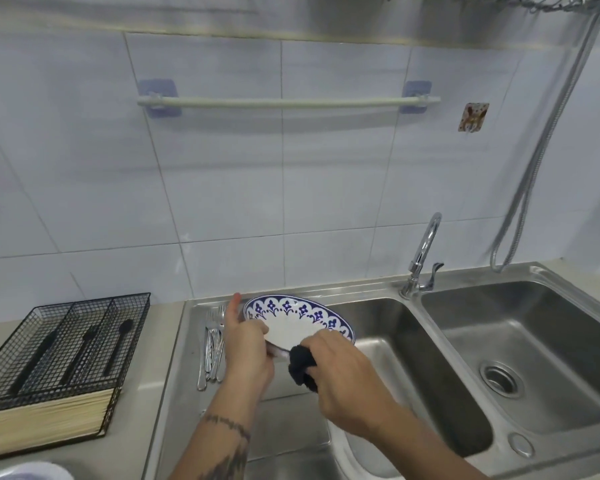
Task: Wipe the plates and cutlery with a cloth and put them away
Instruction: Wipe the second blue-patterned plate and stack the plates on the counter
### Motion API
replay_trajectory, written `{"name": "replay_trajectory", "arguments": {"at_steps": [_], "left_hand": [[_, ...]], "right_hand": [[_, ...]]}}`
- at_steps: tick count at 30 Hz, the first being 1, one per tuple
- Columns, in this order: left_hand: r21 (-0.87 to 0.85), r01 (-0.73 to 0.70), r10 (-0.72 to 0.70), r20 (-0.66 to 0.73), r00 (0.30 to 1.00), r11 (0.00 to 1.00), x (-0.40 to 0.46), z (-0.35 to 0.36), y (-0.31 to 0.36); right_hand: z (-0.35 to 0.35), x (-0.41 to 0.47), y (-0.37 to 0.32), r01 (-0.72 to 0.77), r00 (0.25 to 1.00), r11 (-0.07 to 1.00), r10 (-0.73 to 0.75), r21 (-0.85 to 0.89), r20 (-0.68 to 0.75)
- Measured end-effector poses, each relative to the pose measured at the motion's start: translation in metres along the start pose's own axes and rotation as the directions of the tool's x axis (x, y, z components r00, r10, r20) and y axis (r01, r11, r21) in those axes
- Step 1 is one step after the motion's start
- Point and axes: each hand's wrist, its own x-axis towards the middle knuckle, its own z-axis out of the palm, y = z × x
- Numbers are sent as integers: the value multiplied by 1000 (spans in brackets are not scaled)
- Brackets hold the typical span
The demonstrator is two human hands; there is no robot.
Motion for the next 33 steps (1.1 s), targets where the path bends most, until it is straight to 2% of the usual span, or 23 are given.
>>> {"name": "replay_trajectory", "arguments": {"at_steps": [2,6,9,12,13,15,17,21,25,27,30,33], "left_hand": [[-11,-3,2,-9,1000,1000,6,-8,4],[11,-6,5,46,999,1000,10,-22,9],[31,-33,29,140,990,999,4,-20,7],[-2,-40,40,223,974,999,-2,-12,6],[-17,-47,49,238,970,999,-2,-11,7],[-42,-60,68,256,964,997,-2,-12,13],[-58,-64,77,271,960,996,-2,-13,20],[-51,-79,92,314,945,996,-11,-10,23],[-55,-77,90,305,948,996,-20,-13,20],[-100,-84,108,267,958,991,-21,-18,24],[-127,-134,159,217,963,983,-25,-19,26],[-117,-138,160,210,964,983,-33,-8,20]], "right_hand": [[-11,-1,0,-43,998,996,39,80,49],[-33,16,15,-177,972,968,200,177,-121],[-29,34,12,-229,961,960,250,163,-120],[-7,40,3,-201,980,980,201,5,-8],[0,38,0,-229,971,969,234,-90,47],[6,34,-4,-287,953,941,299,-179,47],[3,32,-7,-282,958,951,285,-129,10],[2,38,-8,-203,978,979,204,-37,32],[2,32,-10,29,987,999,-24,-31,159],[-3,25,1,97,975,991,-76,-91,210],[-9,24,23,10,978,979,33,-202,208],[-6,34,18,-65,979,991,86,-116,186]]}}
